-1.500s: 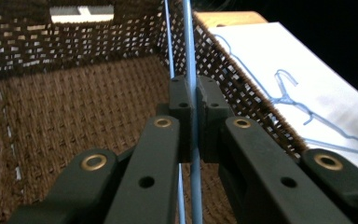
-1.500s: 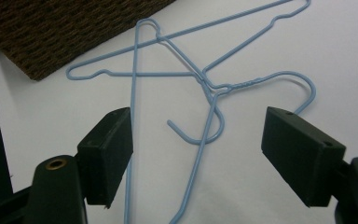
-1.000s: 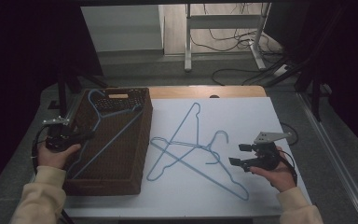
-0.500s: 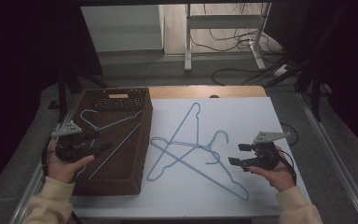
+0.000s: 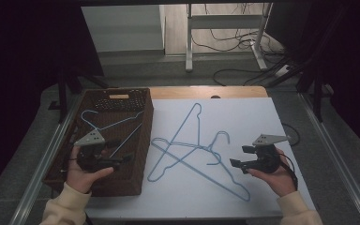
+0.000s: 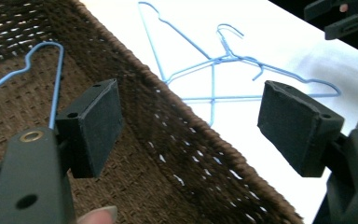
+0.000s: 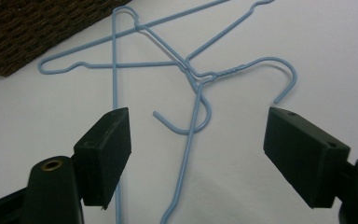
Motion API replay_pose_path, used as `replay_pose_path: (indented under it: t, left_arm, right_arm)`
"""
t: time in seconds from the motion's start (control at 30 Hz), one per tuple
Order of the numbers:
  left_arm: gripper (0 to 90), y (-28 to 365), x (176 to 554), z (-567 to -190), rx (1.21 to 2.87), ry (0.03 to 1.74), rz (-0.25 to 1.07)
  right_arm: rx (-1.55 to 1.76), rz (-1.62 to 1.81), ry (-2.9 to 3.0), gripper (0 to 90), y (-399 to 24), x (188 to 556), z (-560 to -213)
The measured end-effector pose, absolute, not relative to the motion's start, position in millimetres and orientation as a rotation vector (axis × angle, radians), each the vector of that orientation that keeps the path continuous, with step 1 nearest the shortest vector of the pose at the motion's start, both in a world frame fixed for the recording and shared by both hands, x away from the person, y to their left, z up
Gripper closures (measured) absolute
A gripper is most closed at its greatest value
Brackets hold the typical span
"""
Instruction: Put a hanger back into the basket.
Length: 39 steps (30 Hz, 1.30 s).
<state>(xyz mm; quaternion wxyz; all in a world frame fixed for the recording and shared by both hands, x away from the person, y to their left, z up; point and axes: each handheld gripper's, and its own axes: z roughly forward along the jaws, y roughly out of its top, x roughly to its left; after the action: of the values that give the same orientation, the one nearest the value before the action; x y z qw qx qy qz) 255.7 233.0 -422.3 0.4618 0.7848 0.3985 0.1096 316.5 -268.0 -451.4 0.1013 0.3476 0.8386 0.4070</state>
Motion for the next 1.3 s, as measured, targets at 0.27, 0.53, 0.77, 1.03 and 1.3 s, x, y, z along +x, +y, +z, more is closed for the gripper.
replay_pose_path:
  t: [0.27, 0.53, 0.77, 1.03, 1.3]
  left_arm:
    - [21.8, 226, 249, -423, 1.943, 0.987, 0.268]
    - [21.1, 220, 247, -425, 1.959, 0.988, 0.266]
    - [21.2, 216, 246, -427, 1.968, 0.978, 0.256]
    - [21.2, 215, 245, -428, 1.976, 0.971, 0.250]
    - [21.2, 213, 244, -428, 1.978, 0.972, 0.244]
  right_arm:
    - [1.024, 1.197, 2.464, 22.9, -266, 313, -449]
    - [1.081, 1.180, 2.419, 23.5, -266, 312, -443]
    - [1.103, 1.117, 2.427, 25.6, -263, 313, -446]
    - [1.138, 1.089, 2.434, 28.3, -260, 315, -447]
    - [1.129, 1.050, 2.524, 46.0, -243, 311, -452]
